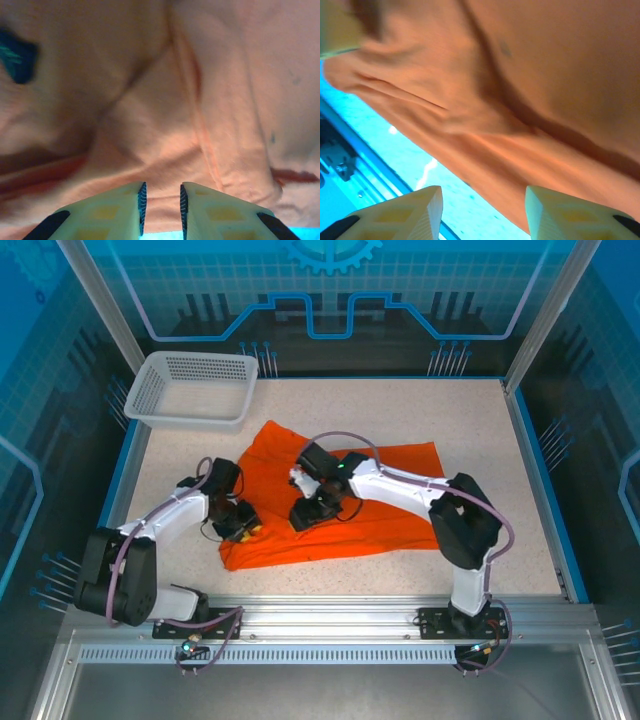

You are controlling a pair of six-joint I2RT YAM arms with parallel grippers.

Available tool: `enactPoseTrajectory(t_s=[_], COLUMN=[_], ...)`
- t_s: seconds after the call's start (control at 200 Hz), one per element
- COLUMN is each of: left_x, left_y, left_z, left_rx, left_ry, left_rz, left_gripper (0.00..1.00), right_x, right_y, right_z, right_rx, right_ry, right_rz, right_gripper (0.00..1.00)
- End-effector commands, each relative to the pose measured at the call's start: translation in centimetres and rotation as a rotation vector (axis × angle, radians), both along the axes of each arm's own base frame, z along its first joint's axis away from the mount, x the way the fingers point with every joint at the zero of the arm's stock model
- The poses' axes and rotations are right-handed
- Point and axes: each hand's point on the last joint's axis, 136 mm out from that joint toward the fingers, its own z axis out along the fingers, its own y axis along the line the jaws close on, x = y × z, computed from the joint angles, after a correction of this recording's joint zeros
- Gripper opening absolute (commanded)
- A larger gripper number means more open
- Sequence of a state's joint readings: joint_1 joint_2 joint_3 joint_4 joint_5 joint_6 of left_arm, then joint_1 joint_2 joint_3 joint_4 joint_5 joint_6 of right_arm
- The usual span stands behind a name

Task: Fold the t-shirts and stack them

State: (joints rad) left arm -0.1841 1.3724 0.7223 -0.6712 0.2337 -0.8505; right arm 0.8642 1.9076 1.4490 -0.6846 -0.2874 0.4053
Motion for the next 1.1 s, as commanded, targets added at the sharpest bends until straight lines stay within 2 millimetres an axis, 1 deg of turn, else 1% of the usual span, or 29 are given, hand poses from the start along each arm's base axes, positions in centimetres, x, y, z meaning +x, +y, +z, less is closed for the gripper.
enactPoseTrajectory(t_s=[0.0, 0.125, 0.27, 0.475, 0.61, 0.7, 0.775, 0.9, 1.025, 1.095], left_x=[-1.2, -1.8, -2.3, -2.0, -2.0, -1.9, -1.8, -1.9, -2.1, -2.3], left_y=[0.0, 0.3, 1.2, 1.4, 1.6, 1.7, 1.9, 2.3, 2.7, 3.0], left_z=[-1.0, -1.9, -2.6, -3.0, -3.3, -3.4, -3.5, -3.7, -4.0, -4.1], left_rx=[-0.034, -0.021, 0.013, 0.022, 0.037, 0.046, 0.059, 0.086, 0.11, 0.129], left_ry=[0.061, 0.083, 0.102, 0.094, 0.099, 0.099, 0.098, 0.101, 0.112, 0.122], left_rz=[0.032, 0.019, 0.022, 0.003, -0.021, -0.033, -0.044, -0.061, -0.079, -0.09], left_gripper=[0.26, 0.26, 0.25, 0.25, 0.24, 0.25, 0.25, 0.24, 0.24, 0.24], right_x=[-0.6, -0.5, -0.2, 0.6, 1.2, 1.3, 1.6, 3.0, 5.4, 6.8], right_y=[0.3, 0.7, 0.9, 1.2, 1.5, 1.8, 1.3, 0.0, -1.7, -2.5], right_z=[-2.0, -2.7, -3.6, -5.0, -6.0, -6.4, -6.7, -6.7, -5.7, -4.8], right_rx=[-0.129, -0.233, -0.302, -0.42, -0.464, -0.472, -0.512, -0.555, -0.557, -0.536], right_ry=[-0.05, -0.148, -0.197, -0.289, -0.293, -0.296, -0.304, -0.3, -0.287, -0.272], right_rz=[0.085, 0.129, 0.152, 0.186, 0.181, 0.191, 0.185, 0.118, 0.012, -0.052], right_gripper=[0.51, 0.52, 0.51, 0.51, 0.51, 0.47, 0.43, 0.42, 0.45, 0.49])
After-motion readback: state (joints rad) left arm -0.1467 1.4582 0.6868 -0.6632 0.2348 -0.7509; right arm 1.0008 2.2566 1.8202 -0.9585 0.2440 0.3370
